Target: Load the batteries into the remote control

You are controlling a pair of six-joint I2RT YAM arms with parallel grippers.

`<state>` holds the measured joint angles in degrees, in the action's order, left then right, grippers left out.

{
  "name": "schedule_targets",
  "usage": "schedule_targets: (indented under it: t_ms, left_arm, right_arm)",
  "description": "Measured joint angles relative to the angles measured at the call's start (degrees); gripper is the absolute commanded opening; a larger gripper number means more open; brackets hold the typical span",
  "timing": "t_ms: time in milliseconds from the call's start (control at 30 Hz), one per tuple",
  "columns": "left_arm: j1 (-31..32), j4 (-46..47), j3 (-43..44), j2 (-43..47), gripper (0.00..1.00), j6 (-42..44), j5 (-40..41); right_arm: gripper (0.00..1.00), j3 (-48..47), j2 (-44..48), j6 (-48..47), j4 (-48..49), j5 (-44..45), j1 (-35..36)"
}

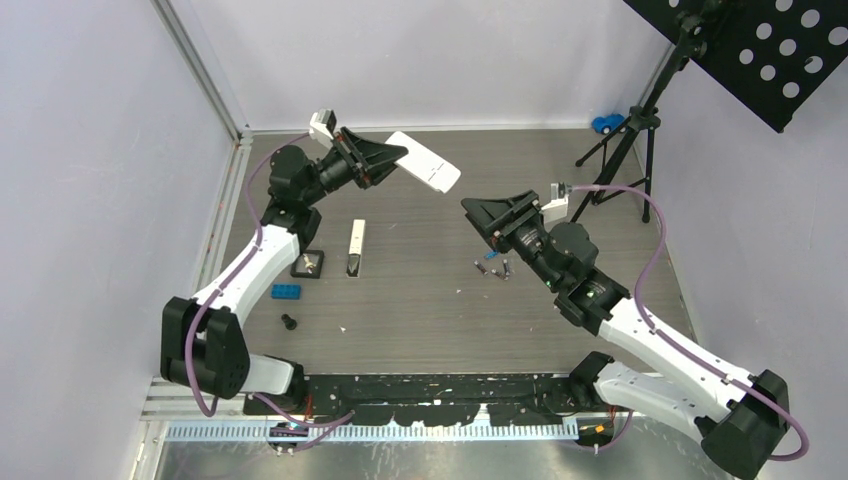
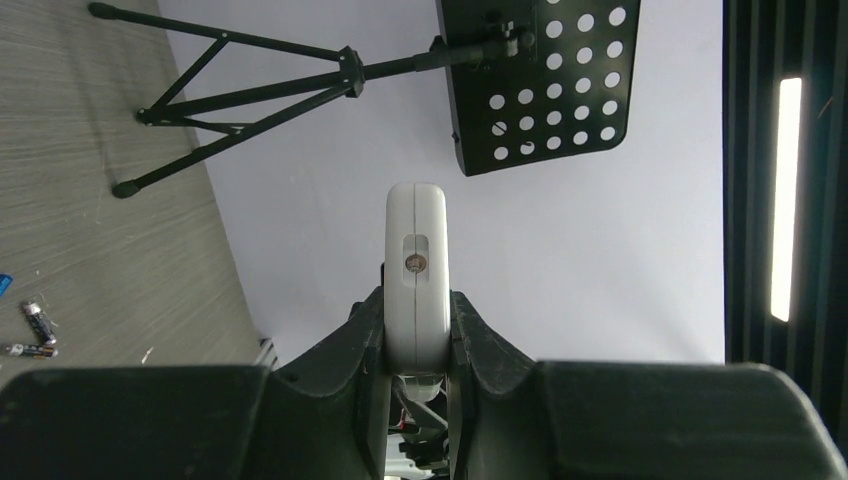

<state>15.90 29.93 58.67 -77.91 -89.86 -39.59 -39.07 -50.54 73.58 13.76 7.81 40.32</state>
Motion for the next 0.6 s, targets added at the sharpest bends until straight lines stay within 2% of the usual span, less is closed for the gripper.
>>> schedule_targets:
  t_ms: [100, 200, 500, 600]
  left_arm:
    - [0.2, 0.7, 0.0, -0.9, 0.0, -0.2, 0.1]
    - [0.2, 0.4, 0.0, -1.2, 0.0, 0.3, 0.1]
    - [0.2, -3.0, 0.1, -1.2, 0.0, 3.7, 0.0]
    - [0.2, -4.0, 0.1, -1.2, 0.0, 4.7, -0.1]
  right_arm:
    - [0.75, -0.5, -0.9, -0.2, -1.3, -1.4, -0.6]
    - [0.81, -0.8, -2.4, -0.6, 0.2, -3.3, -0.9]
    - [0.8, -3.5, -8.7, -0.8, 6.5, -9.5, -1.2]
    - [0.73, -5.3, -10.7, -0.8, 7.6, -10.4, -1.8]
